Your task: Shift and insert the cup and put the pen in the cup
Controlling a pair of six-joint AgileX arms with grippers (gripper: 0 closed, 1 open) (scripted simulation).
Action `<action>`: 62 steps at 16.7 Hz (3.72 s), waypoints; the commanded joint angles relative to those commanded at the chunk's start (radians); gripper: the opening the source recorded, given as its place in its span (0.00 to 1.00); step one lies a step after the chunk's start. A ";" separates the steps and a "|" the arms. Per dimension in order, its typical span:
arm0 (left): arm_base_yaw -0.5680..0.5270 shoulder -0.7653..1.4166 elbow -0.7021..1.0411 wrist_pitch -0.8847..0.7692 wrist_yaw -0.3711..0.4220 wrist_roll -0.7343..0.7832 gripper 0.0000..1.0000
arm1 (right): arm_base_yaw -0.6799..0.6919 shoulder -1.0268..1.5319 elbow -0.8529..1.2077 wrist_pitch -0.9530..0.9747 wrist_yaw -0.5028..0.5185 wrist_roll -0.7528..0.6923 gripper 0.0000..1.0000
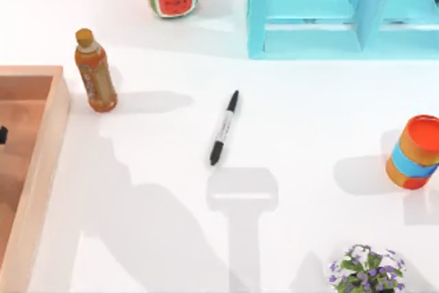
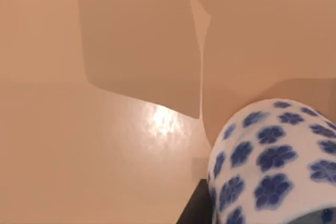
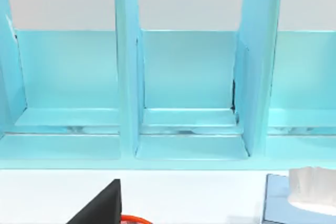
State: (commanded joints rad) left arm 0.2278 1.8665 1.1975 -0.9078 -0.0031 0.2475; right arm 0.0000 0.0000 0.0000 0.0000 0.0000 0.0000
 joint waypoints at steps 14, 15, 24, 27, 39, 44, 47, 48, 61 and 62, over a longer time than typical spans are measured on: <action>-0.098 -0.019 0.270 -0.168 -0.010 -0.228 0.00 | 0.000 0.000 0.000 0.000 0.000 0.000 1.00; -0.140 -0.021 0.306 -0.228 -0.009 -0.266 0.00 | 0.000 0.000 0.000 0.000 0.000 0.000 1.00; -0.467 -0.093 0.492 -0.584 0.002 -0.465 0.00 | 0.000 0.000 0.000 0.000 0.000 0.000 1.00; -0.467 -0.093 0.492 -0.584 0.002 -0.465 0.00 | 0.000 0.000 0.000 0.000 0.000 0.000 1.00; -0.644 0.099 0.388 -0.287 0.004 -0.638 0.00 | 0.000 0.000 0.000 0.000 0.000 0.000 1.00; -0.637 0.103 0.374 -0.272 0.005 -0.638 0.00 | 0.000 0.000 0.000 0.000 0.000 0.000 1.00; -0.641 0.121 0.311 -0.182 0.004 -0.635 0.00 | 0.000 0.000 0.000 0.000 0.000 0.000 1.00; -0.641 0.128 0.288 -0.151 0.004 -0.636 0.00 | 0.000 0.000 0.000 0.000 0.000 0.000 1.00; -0.642 0.137 0.261 -0.121 0.004 -0.635 0.60 | 0.000 0.000 0.000 0.000 0.000 0.000 1.00; -0.642 0.137 0.261 -0.121 0.004 -0.635 0.68 | 0.000 0.000 0.000 0.000 0.000 0.000 1.00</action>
State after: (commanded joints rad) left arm -0.4146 2.0034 1.4582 -1.0291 0.0008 -0.3880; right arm 0.0000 0.0000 0.0000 0.0000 0.0000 0.0000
